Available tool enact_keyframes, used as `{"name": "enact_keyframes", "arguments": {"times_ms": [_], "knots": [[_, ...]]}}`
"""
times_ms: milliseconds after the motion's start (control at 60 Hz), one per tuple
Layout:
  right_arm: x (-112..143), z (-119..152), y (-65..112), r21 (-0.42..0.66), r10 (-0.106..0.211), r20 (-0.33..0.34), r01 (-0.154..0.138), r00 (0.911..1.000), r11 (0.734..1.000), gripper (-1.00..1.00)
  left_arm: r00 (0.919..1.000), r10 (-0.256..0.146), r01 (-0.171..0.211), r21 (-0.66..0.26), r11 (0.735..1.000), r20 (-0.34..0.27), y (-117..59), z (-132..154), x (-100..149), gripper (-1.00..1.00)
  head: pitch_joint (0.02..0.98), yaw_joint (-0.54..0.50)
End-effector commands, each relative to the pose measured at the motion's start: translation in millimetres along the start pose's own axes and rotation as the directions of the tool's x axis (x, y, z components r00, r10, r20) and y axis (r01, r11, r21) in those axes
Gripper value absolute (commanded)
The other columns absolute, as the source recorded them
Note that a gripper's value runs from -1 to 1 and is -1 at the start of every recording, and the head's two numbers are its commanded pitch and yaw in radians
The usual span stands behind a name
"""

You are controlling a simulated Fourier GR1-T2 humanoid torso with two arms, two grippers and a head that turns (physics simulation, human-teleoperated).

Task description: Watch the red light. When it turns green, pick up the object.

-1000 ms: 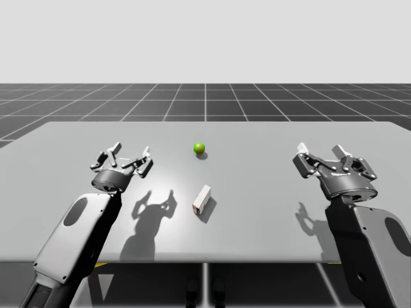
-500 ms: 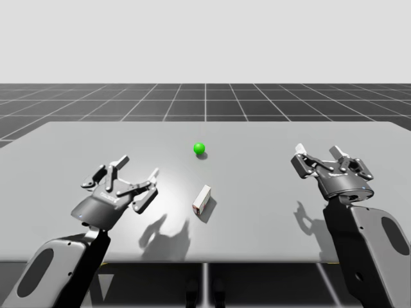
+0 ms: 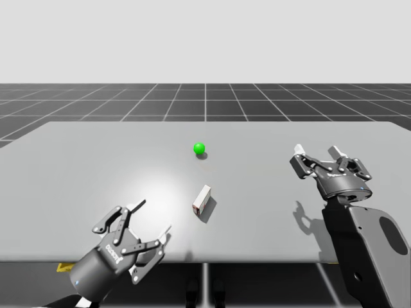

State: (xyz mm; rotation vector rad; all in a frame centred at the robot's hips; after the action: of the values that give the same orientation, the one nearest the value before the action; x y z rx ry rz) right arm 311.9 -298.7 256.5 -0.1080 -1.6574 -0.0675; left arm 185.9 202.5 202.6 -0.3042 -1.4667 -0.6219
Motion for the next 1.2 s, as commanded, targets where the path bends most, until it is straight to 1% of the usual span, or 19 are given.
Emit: {"name": "enact_keyframes", "arguments": {"times_ms": [17,50,100,150,200,217,283,333,367,400,450,500,617,833,967,1033,1083,1133,1200], "knots": [[1.4,0.9,0.4,0.007,0.000,0.015,0.000,0.9999,1.000,-1.00,0.9989,0.028,-0.030,-0.062,0.998,-0.037,-23.8,2.8,-18.6,-1.00,0.852,0.04],[2.6,1.6,0.5,0.002,0.003,0.023,-0.003,0.9997,1.000,-1.00,0.9979,0.046,-0.049,-0.068,0.996,-0.046,-26.9,1.4,-20.5,-1.00,0.852,0.04],[4.4,3.1,0.9,0.008,-0.005,0.029,0.005,0.9996,1.000,-1.00,0.9974,0.043,-0.047,-0.078,0.996,-0.057,-31.5,-1.9,-23.6,-1.00,0.851,0.04],[5.0,3.7,0.9,0.004,-0.001,0.035,0.001,0.9994,1.000,-1.00,0.9964,0.054,-0.060,-0.088,0.994,-0.066,-35.6,-5.5,-25.3,-1.00,0.851,0.04],[5.5,3.9,0.9,0.002,-0.005,0.035,0.005,0.9994,1.000,-1.00,0.9966,0.048,-0.054,-0.088,0.995,-0.067,-37.3,-8.7,-26.0,-1.00,0.850,0.04],[5.9,4.1,1.0,0.002,-0.006,0.036,0.006,0.9993,1.000,-1.00,0.9959,0.060,-0.066,-0.088,0.994,-0.067,-38.6,-13.0,-26.5,-1.00,0.850,0.04],[6.7,4.5,0.7,0.000,-0.008,0.037,0.008,0.9993,1.000,-1.00,0.9953,0.066,-0.072,-0.081,0.994,-0.071,-40.1,-20.3,-27.3,-1.00,0.848,0.04],[7.1,4.6,0.3,-0.002,-0.010,0.038,0.010,0.9992,1.000,-1.00,0.9933,0.085,-0.092,-0.078,0.993,-0.078,-42.0,-28.2,-27.9,-1.00,0.848,0.04],[7.2,4.7,0.3,-0.001,-0.011,0.038,0.011,0.9992,1.000,-1.00,0.9932,0.084,-0.090,-0.074,0.993,-0.081,-42.5,-31.5,-28.2,-1.00,0.847,0.04],[7.2,4.7,0.5,-0.001,-0.011,0.038,0.011,0.9992,1.000,-1.00,0.9913,0.093,-0.101,-0.080,0.992,-0.093,-44.1,-38.0,-28.6,-1.00,0.847,0.03],[7.4,5.0,0.8,0.000,-0.011,0.038,0.011,0.9992,1.000,-1.00,0.9912,0.089,-0.097,-0.080,0.992,-0.098,-44.9,-42.8,-28.7,-1.00,0.847,0.03],[7.8,4.9,0.7,0.001,-0.011,0.039,0.011,0.9992,1.000,-1.00,0.9874,0.108,-0.118,-0.082,0.990,-0.115,-45.9,-51.4,-28.5,-1.00,0.847,0.03],[8.2,4.1,-0.2,0.000,-0.013,0.040,0.013,0.9991,1.000,-1.00,0.9811,0.133,-0.143,-0.065,0.988,-0.140,-46.1,-69.0,-31.2,-1.00,0.846,0.03],[8.0,3.6,-0.5,0.000,-0.014,0.038,0.014,0.9992,1.000,-1.00,0.9749,0.146,-0.153,-0.028,0.988,-0.168,-47.0,-99.4,-33.9,-1.00,0.846,0.03],[8.2,3.5,-1.0,-0.001,-0.015,0.038,0.015,0.9992,1.000,-1.00,0.9632,0.174,-0.179,-0.009,0.984,-0.205,-47.9,-115.2,-37.3,-1.00,0.845,0.03],[9.2,5.4,-1.8,0.001,-0.014,0.039,0.014,0.9991,1.000,-1.00,0.9644,0.161,-0.164,0.004,0.986,-0.210,-49.4,-120.5,-39.7,-1.00,0.843,0.03],[9.5,5.5,-1.9,0.001,-0.014,0.038,0.014,0.9992,1.000,-1.00,0.9637,0.161,-0.163,0.005,0.987,-0.213,-50.3,-122.3,-40.6,-1.00,0.843,0.03],[9.0,5.5,-1.6,0.003,-0.008,0.033,0.007,0.9994,1.000,-1.00,0.9651,0.149,-0.150,0.010,0.989,-0.216,-51.1,-125.4,-42.4,-1.00,0.840,0.02],[8.3,5.3,-0.5,0.006,-0.007,0.028,0.007,0.9996,1.000,-1.00,0.9638,0.149,-0.152,0.003,0.988,-0.221,-51.9,-127.0,-44.3,-1.00,0.835,0.02]]}}
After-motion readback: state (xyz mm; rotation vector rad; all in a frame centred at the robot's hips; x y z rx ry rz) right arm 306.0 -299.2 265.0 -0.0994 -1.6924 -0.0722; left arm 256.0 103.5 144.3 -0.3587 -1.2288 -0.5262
